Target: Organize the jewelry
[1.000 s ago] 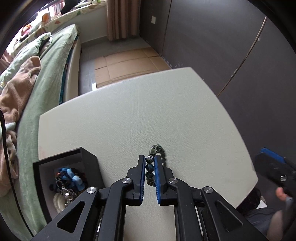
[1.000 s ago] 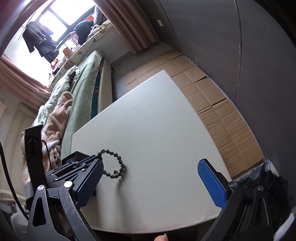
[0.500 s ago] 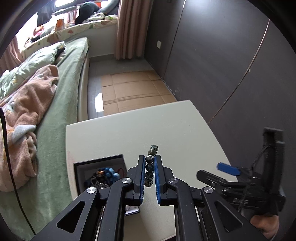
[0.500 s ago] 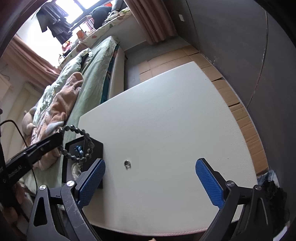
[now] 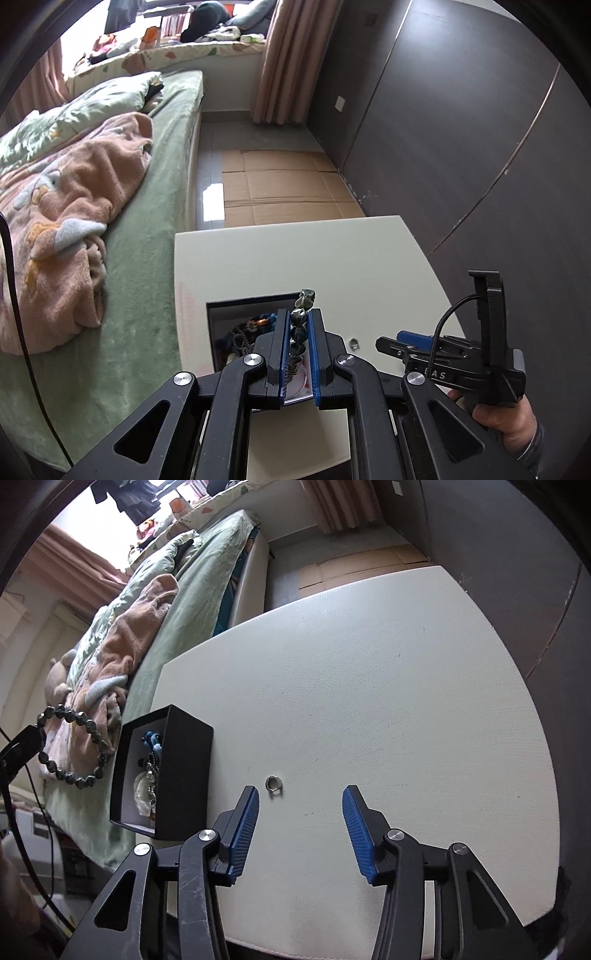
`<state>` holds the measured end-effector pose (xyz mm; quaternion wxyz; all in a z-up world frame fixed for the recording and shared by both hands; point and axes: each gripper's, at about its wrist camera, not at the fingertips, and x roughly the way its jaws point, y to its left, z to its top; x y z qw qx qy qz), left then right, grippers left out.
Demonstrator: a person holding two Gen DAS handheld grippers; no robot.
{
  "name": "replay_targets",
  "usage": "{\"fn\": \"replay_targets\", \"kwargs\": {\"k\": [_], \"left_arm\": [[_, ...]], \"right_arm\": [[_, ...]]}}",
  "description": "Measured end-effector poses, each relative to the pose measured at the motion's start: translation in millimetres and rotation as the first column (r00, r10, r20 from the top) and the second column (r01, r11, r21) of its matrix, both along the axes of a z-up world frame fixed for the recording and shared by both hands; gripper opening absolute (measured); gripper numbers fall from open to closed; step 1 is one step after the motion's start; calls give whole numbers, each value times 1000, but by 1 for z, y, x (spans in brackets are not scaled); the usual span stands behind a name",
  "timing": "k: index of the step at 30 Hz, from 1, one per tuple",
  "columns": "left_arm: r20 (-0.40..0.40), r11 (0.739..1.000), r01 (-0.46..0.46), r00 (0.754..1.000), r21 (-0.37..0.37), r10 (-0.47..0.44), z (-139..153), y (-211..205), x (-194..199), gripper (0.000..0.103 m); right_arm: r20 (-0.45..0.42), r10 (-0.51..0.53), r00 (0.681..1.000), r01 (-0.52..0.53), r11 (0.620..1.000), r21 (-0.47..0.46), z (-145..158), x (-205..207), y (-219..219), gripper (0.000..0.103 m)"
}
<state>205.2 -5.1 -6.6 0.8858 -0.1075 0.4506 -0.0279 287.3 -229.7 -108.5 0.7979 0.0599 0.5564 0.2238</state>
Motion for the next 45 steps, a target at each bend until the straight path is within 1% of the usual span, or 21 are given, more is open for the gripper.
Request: {"fn": "replay_targets", "kwargs": {"k": [9, 15, 18, 20, 21, 24, 25, 28, 29, 30, 31, 32, 33, 34, 37, 39, 41, 42, 45], "left_arm": [[-28, 999, -28, 999, -19, 27, -12, 18, -7, 10], [-26, 999, -26, 999, -27, 25, -14, 20, -7, 10], [-21, 999, -31, 999, -32, 31, -14, 22, -5, 10], [-21, 999, -32, 999, -32, 31, -14, 22, -4, 10], [-22, 999, -33, 999, -30, 32, -14, 22, -3, 10], [-46, 999, -30, 999, -37, 29, -17, 23, -2, 10], [-56, 999, -32, 998, -38, 30, -18, 23, -2, 10], [-90, 998, -58, 994, -40, 54, -25, 29, -3, 14], [-98, 997, -67, 993, -46, 62, -27, 32, -3, 20], [-105, 996, -75, 992, -50, 69, -29, 34, -5, 34], [-107, 995, -82, 991, -51, 76, -29, 36, -6, 43], [-105, 995, -87, 991, -53, 81, -28, 38, -8, 62], [-96, 994, -93, 992, -58, 88, -27, 41, -11, 73], [-85, 993, -99, 992, -59, 94, -24, 43, -13, 75], [-79, 992, -114, 991, -54, 109, -20, 50, -16, 75], [-77, 990, -128, 989, -62, 123, -19, 56, -20, 76], [-73, 987, -141, 988, -73, 136, -19, 61, -23, 79], [-73, 986, -148, 987, -80, 142, -20, 64, -26, 83], [-77, 981, -170, 984, -94, 163, -23, 74, -32, 86]], "right_arm": [[-24, 98, 995, -99, 992, -83, -18, 2, 41, 28], [-12, 122, 993, -122, 980, -159, -25, 4, 56, 27], [16, 154, 988, -147, 968, -202, -25, 3, 65, 27], [31, 163, 986, -151, 962, -229, -24, 3, 68, 14], [36, 165, 986, -152, 958, -242, -25, 4, 69, 14], [42, 174, 984, -159, 957, -241, -22, 4, 67, 12], [49, 170, 984, -154, 959, -237, -20, 3, 66, 1], [75, 153, 985, -138, 975, -173, -3, 1, 61, 2], [90, 145, 985, -130, 979, -158, 4, 0, 59, 2], [106, 142, 984, -127, 981, -144, 11, -2, 57, 2], [114, 143, 983, -128, 983, -130, 16, -2, 56, 2], [116, 141, 983, -129, 985, -111, 21, -3, 54, 2], [115, 136, 984, -126, 987, -97, 23, -3, 51, 2], [105, 136, 985, -127, 988, -93, 24, -2, 51, 2], [32, 146, 989, -143, 986, -81, 14, 1, 54, 3], [8, 151, 988, -150, 984, -95, 5, 2, 61, 10], [-18, 160, 987, -161, 981, -105, -4, 2, 67, 34], [-20, 164, 986, -165, 980, -112, -6, 1, 69, 39], [-15, 176, 984, -176, 975, -134, -10, -2, 76, 39]]}}
